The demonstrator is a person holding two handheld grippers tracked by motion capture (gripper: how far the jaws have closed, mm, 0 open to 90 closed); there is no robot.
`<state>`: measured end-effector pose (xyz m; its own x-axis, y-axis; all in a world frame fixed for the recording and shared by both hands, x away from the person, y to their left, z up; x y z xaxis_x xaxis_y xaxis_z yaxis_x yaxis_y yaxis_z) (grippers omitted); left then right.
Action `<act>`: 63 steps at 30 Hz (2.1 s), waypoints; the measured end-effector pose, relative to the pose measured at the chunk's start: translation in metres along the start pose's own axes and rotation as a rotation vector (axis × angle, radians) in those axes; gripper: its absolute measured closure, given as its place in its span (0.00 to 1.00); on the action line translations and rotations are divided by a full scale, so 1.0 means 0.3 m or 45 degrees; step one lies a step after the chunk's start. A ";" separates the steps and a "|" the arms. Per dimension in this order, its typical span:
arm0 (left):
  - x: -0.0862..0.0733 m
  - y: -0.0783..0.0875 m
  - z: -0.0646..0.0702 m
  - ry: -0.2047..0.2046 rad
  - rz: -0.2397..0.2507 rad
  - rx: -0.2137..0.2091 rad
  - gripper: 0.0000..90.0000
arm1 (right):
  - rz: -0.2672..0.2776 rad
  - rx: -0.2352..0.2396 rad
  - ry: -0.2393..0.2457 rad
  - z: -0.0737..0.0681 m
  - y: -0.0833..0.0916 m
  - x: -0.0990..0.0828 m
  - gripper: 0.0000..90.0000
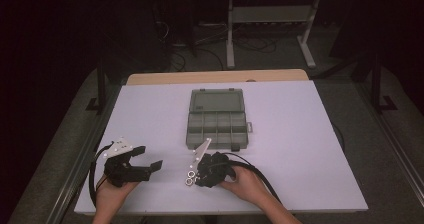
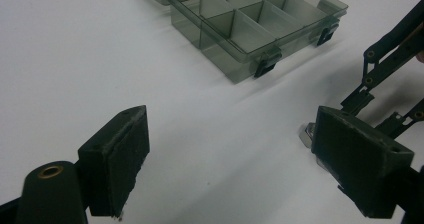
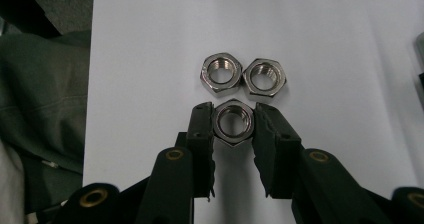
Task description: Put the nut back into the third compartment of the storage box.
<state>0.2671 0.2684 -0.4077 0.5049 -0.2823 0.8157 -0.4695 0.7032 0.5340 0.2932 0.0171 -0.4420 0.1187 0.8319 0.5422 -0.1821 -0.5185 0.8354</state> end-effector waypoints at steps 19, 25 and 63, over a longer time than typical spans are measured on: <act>0.003 -0.002 0.002 -0.001 0.001 0.004 0.17 | 0.096 -0.043 -0.158 0.177 0.180 0.004 0.77; 0.002 -0.001 0.003 0.000 0.003 0.005 0.17 | 0.108 -0.069 -0.200 0.248 0.227 0.004 0.77; 0.001 0.003 -0.004 0.003 0.004 0.003 0.17 | -0.017 -0.198 -0.490 0.600 0.227 -0.017 0.77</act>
<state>0.2679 0.2696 -0.4072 0.5048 -0.2786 0.8171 -0.4730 0.7025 0.5317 0.4560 -0.0581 -0.3719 0.4727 0.6883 0.5502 -0.3197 -0.4479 0.8350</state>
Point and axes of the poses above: each handheld gripper's, and its own axes: y roughly backward along the jaws, x roughly out of its top, z roughly to its right, the point moved 2 cm from there along -y, roughly forward along the jaws, and after that the axes turned 10 degrees about -x, right-handed, at the moved point
